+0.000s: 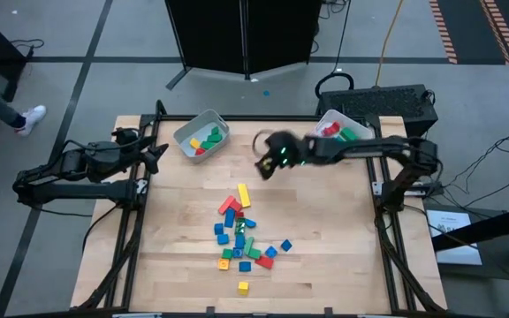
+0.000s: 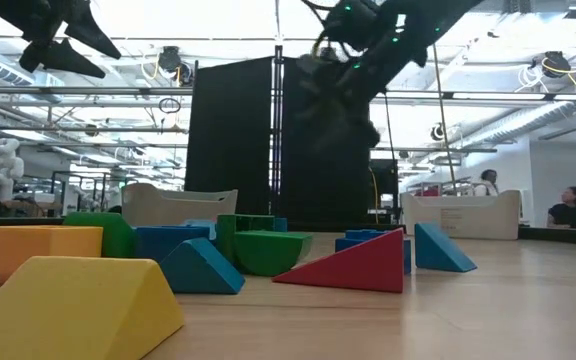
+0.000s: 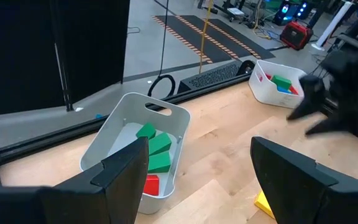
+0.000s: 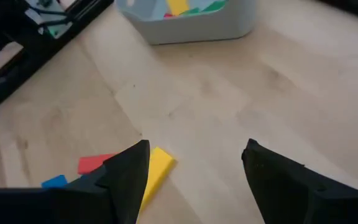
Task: Sort blocks by size
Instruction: Put the rectangular yellow block into the white bin
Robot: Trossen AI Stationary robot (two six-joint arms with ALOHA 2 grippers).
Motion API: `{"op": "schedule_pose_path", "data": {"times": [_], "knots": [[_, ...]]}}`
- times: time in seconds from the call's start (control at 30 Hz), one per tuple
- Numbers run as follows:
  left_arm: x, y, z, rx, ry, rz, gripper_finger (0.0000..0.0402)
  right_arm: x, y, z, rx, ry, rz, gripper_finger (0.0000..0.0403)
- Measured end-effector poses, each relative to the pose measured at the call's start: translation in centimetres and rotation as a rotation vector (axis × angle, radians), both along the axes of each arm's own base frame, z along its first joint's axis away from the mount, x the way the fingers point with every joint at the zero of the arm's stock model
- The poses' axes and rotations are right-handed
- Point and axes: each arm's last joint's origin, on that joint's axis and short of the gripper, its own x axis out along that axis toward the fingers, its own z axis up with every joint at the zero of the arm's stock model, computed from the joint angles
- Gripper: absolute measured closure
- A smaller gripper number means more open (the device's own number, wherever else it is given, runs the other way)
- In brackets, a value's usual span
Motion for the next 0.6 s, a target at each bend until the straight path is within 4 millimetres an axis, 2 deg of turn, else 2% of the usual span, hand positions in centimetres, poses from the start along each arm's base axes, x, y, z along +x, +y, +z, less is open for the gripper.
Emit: {"op": "schedule_pose_path", "data": {"times": [0.1, 0.3, 0.47, 0.6], "knots": [[0.0, 0.0, 0.0, -0.001, 0.0, -0.002, 0.012, 1.8, 1.8, -2.1, -0.013, -0.007, -0.014, 0.0153], [0.1, -0.1, 0.0, -0.031, -0.014, -0.027, 0.012, 5.0, 4.0, -5.5, 0.039, 0.043, 0.006, 0.0144], [0.1, -0.2, -0.1, -0.047, -0.016, -0.056, 0.012, 8.4, 5.2, -6.8, 0.034, 0.068, 0.045, 0.0142], [0.2, -0.2, -0.1, -0.056, -0.016, -0.075, 0.012, 10.0, 5.4, -8.3, 0.044, 0.222, 0.05, 0.0142]]}}
